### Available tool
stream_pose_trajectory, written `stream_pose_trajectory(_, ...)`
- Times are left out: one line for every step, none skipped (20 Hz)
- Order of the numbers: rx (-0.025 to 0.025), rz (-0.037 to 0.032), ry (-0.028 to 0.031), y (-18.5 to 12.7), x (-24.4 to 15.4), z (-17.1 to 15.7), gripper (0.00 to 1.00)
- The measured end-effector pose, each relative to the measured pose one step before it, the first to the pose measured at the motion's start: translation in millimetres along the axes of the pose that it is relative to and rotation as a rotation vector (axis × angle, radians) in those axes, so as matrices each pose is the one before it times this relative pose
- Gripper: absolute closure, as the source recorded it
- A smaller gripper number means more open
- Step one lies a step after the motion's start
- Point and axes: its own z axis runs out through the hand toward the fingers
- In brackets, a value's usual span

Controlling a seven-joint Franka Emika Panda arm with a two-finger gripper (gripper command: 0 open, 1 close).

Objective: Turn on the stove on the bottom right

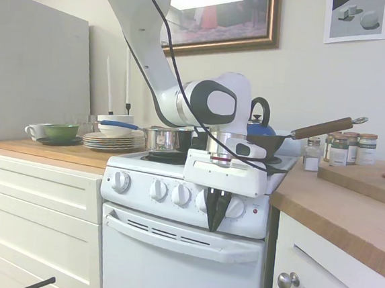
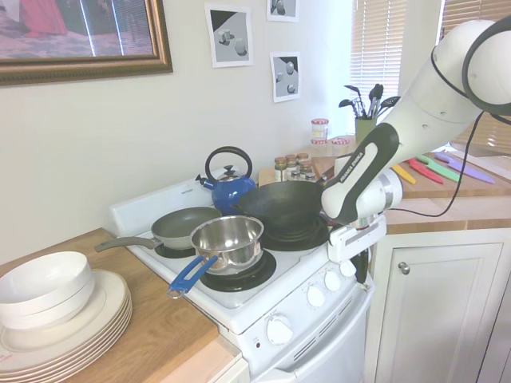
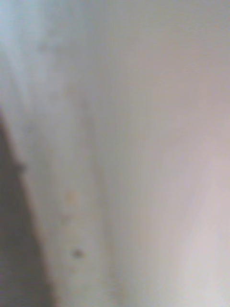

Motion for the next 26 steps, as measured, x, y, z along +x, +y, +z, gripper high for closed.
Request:
stream_pose_trajectory(-0.00421, -0.00153, 0.00299, -0.63, -0.35, -0.18, 1.0)
stream_pose_trajectory(-0.00518, -0.00371, 0.00486, -0.87, -0.49, -0.48, 1.0)
stream_pose_trajectory(-0.00583, -0.00503, 0.00718, -0.94, -0.72, -1.06, 1.0)
stream_pose_trajectory(-0.00463, -0.00398, 0.00917, -0.74, -0.65, -1.63, 1.0)
stream_pose_trajectory(-0.002, -0.00349, 0.00934, -0.52, -0.63, -2.37, 1.0)
stream_pose_trajectory(-0.00121, -0.00326, 0.01149, -0.11, -1.27, -3.2, 1.0)
stream_pose_trajectory(0.00085, -0.00126, 0.01125, 0.78, -1.15, -3.81, 1.0)
stream_pose_trajectory(0.00214, -0.00031, 0.01171, 1.42, -0.97, -3.67, 1.0)
stream_pose_trajectory(0.00301, -0.00045, 0.01052, 1.91, -1.09, -4.41, 1.0)
stream_pose_trajectory(0.0026, -0.00059, 0.00885, 2.56, -1.29, -4.7, 1.0)
stream_pose_trajectory(0.00459, -0.00013, 0.00868, 2.75, -1.19, -4.79, 1.0)
stream_pose_trajectory(0.00598, -0.00119, 0.01008, 3.14, -1.72, -5.78, 1.0)
stream_pose_trajectory(0.00417, -0.00104, 0.00656, 3.08, -2.3, -5.46, 1.0)
stream_pose_trajectory(0.0055, -0.00127, 0.00609, 2.59, -2.89, -6.02, 1.0)
stream_pose_trajectory(0.00379, -0.00296, 0.0075, 2.49, -3.3, -6.36, 1.0)
stream_pose_trajectory(0.00407, -0.00206, 0.00701, 2.38, -3.86, -6.62, 1.0)
stream_pose_trajectory(0.00497, -0.00315, 0.00806, 1.88, -3.91, -6.78, 1.0)
stream_pose_trajectory(0.00543, -0.00232, 0.00743, 2.02, -4.32, -6.91, 1.0)
stream_pose_trajectory(0.00447, -0.00203, 0.00875, 1.87, -4.12, -6.89, 1.0)
stream_pose_trajectory(0.0059, -0.00174, 0.00762, 1.64, -4.21, -6.68, 1.0)
stream_pose_trajectory(0.00536, -0.00394, 0.0066, 1.44, -4.37, -5.96, 1.0)
stream_pose_trajectory(0.00493, -0.00591, 0.00413, 0.86, -4.58, -5.44, 1.0)
stream_pose_trajectory(0.00316, -0.00891, 0.00105, 0.51, -5.84, -4.22, 0.0)
stream_pose_trajectory(0.00209, -0.01142, 0.00073, -0.4, -6.57, -3.51, 0.0)
stream_pose_trajectory(0.00053, -0.0141, 0.00103, -1.04, -6.92, -3.14, 0.0)
stream_pose_trajectory(-0.00117, -0.01418, -0.00115, -1.29, -7.1, -2.82, 0.0)
